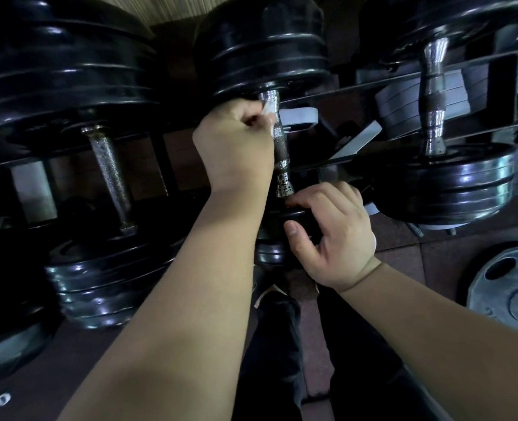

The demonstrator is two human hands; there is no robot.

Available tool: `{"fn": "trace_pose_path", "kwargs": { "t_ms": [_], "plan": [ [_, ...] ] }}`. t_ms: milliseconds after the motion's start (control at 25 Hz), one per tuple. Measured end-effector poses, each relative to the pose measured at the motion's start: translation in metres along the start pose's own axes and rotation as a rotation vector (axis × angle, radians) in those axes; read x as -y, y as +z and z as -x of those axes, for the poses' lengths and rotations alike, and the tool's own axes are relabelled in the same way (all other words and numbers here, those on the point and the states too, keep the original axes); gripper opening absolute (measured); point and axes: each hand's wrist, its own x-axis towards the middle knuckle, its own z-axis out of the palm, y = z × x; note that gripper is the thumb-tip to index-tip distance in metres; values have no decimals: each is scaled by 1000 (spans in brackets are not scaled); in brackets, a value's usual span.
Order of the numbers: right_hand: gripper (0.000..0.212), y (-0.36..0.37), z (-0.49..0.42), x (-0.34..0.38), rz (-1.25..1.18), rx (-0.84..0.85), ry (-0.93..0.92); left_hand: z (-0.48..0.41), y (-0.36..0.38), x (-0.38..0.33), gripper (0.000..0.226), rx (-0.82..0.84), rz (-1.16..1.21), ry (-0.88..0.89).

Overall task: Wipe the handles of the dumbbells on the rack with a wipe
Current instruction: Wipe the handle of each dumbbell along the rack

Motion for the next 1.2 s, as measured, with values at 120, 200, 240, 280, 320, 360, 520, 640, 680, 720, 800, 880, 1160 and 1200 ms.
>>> {"fn": "trace_pose_path", "kwargs": {
  "t_ms": [120, 200, 240, 280, 320, 360, 520, 640, 680, 720, 800, 880, 1160, 1200],
  "plan": [
    [37, 0, -1, 0, 3, 8, 5, -5, 8, 6, 10, -70, -61, 93],
    [39, 1, 0, 0, -1, 3, 8, 8, -1, 11, 13, 24, -30, 21],
    [39, 1, 0, 0, 1, -2, 6, 15, -7, 15, 14, 87, -12, -32],
    [39, 1, 1, 0, 1, -6, 4, 22, -14, 19, 16, 141, -2, -66],
    [39, 1, 0, 0, -1, -8, 2, 26, -17, 22, 17, 174, 0, -75],
    [39, 1, 0, -1, -4, -8, 4, 26, -18, 24, 17, 181, 18, -74],
    [37, 0, 0, 0, -23, -9, 8, -7, -6, 14, 12, 52, 140, -100],
    [37, 1, 0, 0, -15, -12, 6, -14, -1, 20, 14, 59, 183, -144],
    [37, 1, 0, 0, -12, -13, 6, -8, -4, 23, 14, 79, 182, -170],
    [37, 1, 0, 0, -11, -14, 7, 2, -9, 25, 13, 107, 166, -213],
    [37, 1, 1, 0, -3, -16, 10, 21, -17, 29, 13, 175, 109, -294],
    [37, 1, 1, 0, -11, -21, 12, 32, -20, 31, 12, 201, 54, -300],
    [37, 0, -1, 0, -16, -18, 6, -23, 1, 18, 10, -5, 194, -209],
    [37, 0, -1, 0, -17, -20, 0, -25, 1, 18, 12, -9, 208, -217]
  ]
}}
